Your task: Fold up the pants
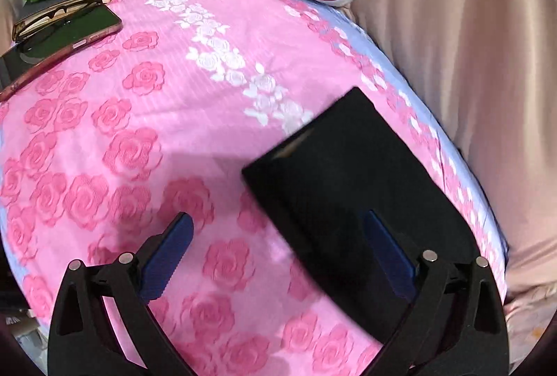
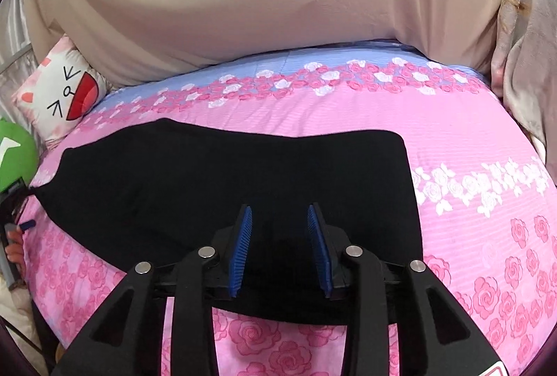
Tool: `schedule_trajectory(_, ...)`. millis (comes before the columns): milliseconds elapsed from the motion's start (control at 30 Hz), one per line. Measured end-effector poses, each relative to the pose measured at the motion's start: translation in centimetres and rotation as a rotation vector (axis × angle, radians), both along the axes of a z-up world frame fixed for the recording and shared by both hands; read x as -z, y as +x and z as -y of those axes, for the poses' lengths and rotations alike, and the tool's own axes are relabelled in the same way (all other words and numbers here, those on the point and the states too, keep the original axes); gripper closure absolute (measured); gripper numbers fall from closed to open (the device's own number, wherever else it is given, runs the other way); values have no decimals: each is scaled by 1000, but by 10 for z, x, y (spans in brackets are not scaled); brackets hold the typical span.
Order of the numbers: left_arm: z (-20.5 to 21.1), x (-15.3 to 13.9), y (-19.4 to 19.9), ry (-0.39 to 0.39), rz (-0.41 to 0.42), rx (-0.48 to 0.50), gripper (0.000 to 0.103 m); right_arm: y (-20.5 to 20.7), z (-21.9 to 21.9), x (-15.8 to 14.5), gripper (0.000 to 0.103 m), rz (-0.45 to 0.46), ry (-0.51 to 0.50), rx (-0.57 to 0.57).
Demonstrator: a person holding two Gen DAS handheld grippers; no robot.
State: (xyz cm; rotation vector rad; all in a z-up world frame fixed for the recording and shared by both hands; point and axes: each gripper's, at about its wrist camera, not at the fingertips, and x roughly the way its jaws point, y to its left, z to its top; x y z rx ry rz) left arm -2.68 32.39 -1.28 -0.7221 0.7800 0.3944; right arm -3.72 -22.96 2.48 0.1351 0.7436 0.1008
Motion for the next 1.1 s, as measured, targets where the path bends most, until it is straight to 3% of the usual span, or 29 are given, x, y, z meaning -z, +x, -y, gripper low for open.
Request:
schedule_trajectory(200,-11,0,15,-36,12,16,9,-2,12,5,55,-17,6,36)
schedule_trajectory(333,-10,2,23,-37,25,59,34,-9,47,8,41,-28,-15,147)
schedule_trajectory(367,-8,2,23,-32,26,57,34,-11,58,9,39,-36,-16,184)
schedule_trajectory(467,-4,3,22,0,27,60,34,-14,91,17,35,-85,74,236)
schedule_trajectory(600,3,3,24,43,23,54,33,-2,102,44,34,-165,272,175)
schedule_trajectory(667,5,3,24,58,15,50,36,-1,94,44,73,-146,265,142)
schedule_trajectory(733,5,3,25,69,5,40,47,1,86,40,83,-134,283,122)
schedule_trajectory(867,0,-1,20,22,2,39,77,-11,74,2,87,-66,189,81)
schedule_trajectory(967,3,-5,17,25,4,65,79,-25,87,-13,87,-58,149,89)
schedule_trajectory(1100,5,6,25,9,-12,64,69,-13,91,31,83,-180,107,113)
